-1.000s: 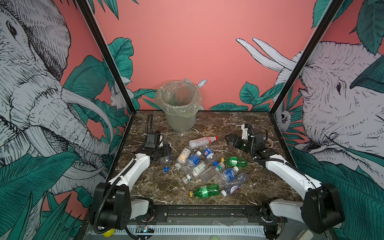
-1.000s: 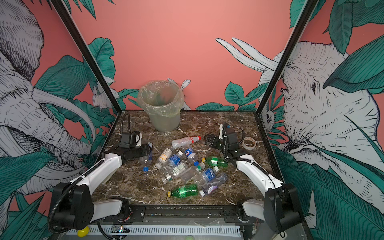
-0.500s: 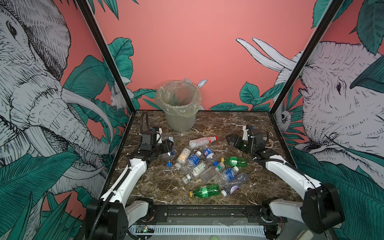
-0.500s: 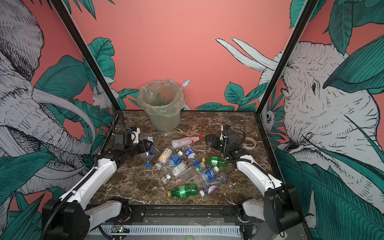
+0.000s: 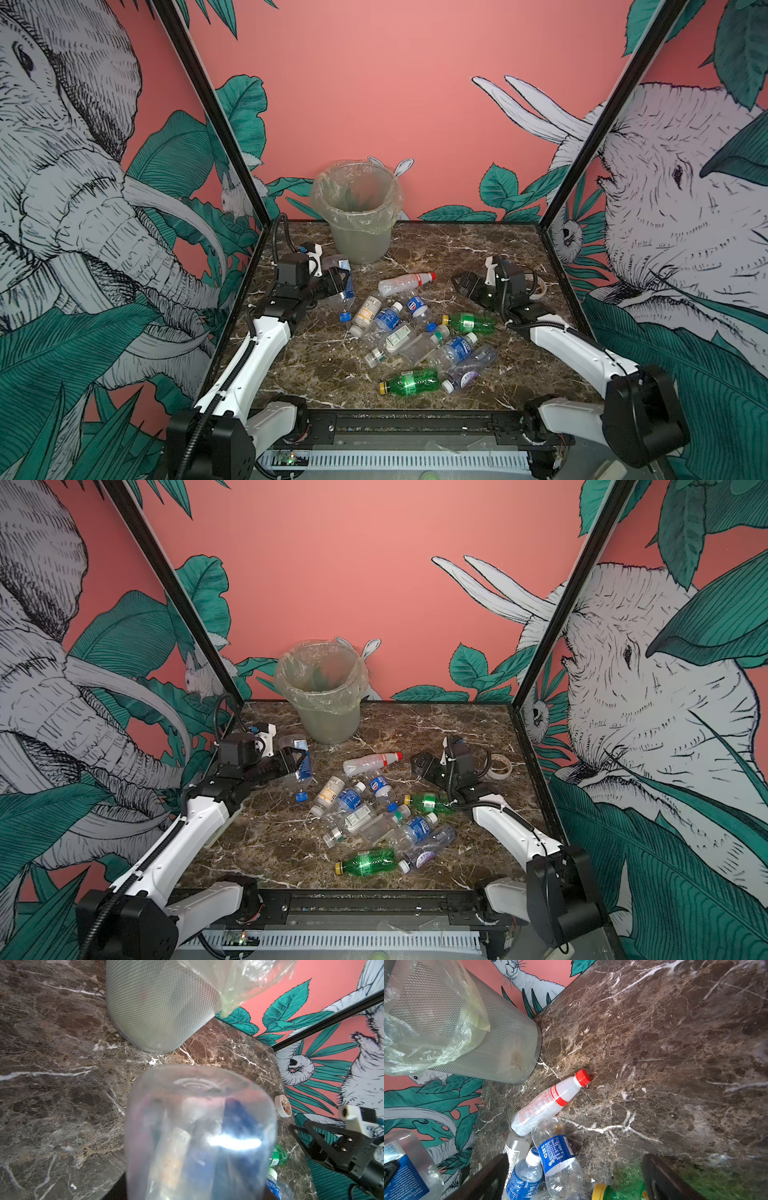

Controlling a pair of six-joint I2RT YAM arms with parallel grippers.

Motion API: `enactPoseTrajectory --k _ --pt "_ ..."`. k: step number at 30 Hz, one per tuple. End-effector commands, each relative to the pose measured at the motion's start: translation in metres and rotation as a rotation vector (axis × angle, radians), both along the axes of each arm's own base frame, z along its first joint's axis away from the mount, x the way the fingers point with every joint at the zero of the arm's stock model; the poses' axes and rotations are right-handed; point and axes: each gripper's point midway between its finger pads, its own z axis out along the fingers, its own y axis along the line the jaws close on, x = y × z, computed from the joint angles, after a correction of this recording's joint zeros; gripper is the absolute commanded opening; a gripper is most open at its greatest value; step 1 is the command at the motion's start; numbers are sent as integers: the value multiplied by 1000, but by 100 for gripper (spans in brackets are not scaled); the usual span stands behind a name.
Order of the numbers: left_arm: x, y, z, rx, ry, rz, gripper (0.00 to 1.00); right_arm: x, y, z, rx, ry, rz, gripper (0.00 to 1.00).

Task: Throw the plastic bottles in the bin
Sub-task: 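Lift the clear bottle with the left gripper and carry it toward the wastebasket, then open the left gripper over the wastebasket to drop the clear bottle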

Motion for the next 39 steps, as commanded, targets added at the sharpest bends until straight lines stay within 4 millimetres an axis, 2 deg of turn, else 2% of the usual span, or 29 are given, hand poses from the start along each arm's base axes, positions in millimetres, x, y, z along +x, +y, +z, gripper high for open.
enactPoseTrajectory --k 1,10,14,20,28,32,35,39 --pt "1 -7 46 -72 -126 -19 58 8 3 13 39 -43 0 99" --pt "-1 -8 78 -132 -205 -19 60 11 7 9 55 -31 8 99" --pt "3 -12 100 -202 -251 -32 60 13 13 10 83 -32 29 99" --pt "1 -11 131 -192 -371 -51 62 13 16 9 98 -35 37 99" --pt "-15 0 138 -195 -499 -7 63 11 13 7 84 -28 32 99" --pt "-17 8 150 -155 -541 29 63 11 12 9 80 -31 29 99" --pt "-11 13 168 -128 -565 57 63 10 12 11 85 -31 30 99" --pt "17 17 193 -92 -548 103 63 9 12 15 91 -33 27 99"
